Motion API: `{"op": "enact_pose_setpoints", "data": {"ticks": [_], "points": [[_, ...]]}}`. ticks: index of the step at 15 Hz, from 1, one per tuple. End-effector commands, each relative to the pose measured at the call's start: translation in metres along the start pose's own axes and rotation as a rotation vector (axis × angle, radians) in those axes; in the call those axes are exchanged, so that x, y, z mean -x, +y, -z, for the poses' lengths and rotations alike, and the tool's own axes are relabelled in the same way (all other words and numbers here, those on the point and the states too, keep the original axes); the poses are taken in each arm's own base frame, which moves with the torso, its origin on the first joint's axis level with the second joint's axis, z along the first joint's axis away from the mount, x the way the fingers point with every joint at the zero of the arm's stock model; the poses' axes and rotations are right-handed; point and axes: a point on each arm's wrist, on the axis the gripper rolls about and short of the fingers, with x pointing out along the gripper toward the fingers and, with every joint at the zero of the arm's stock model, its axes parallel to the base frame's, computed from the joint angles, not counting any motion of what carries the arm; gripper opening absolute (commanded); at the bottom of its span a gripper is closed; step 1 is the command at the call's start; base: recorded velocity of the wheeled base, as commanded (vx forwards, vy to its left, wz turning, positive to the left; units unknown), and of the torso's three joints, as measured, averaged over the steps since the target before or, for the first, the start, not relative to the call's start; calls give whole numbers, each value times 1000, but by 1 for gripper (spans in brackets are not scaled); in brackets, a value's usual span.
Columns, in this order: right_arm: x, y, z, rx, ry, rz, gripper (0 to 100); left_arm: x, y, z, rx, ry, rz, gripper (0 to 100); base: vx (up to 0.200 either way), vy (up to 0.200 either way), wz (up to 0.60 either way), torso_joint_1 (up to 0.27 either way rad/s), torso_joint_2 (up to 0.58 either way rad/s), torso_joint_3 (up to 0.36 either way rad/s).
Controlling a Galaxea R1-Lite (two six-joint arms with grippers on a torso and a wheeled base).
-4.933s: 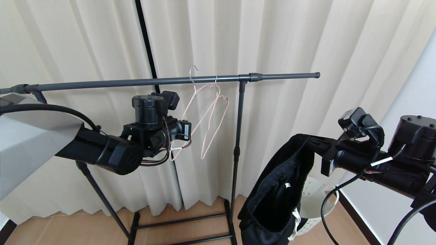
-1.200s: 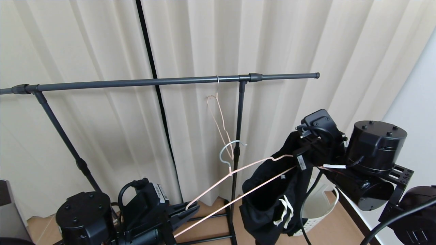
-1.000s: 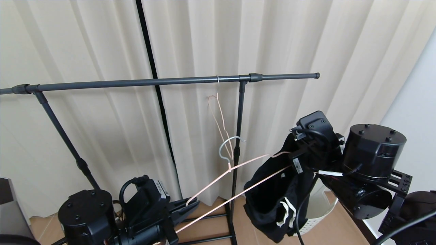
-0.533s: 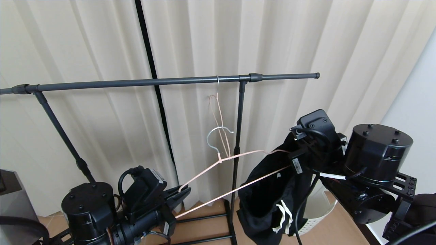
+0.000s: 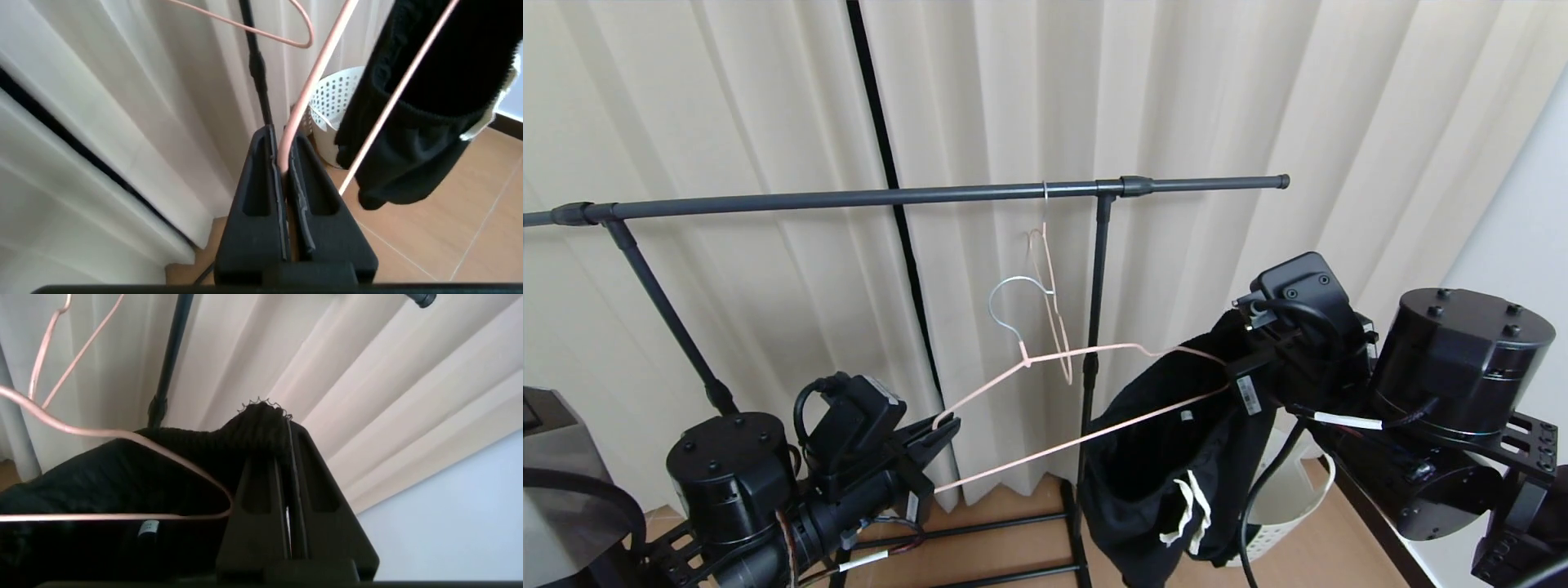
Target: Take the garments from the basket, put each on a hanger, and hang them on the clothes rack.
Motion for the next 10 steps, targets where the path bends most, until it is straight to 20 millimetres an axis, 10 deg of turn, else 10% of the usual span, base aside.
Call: {"op": "enact_pose_setpoints", "data": {"ticks": [1, 10], "points": [[5, -4, -5, -12, -18, 1, 0, -1, 2, 0, 0, 0, -5, 0, 0, 0, 0, 0, 0, 0], [25, 38, -11, -35, -51, -153, 0, -1, -22, 2, -15, 21, 53, 0, 0, 0, 0, 0, 0, 0]]}}
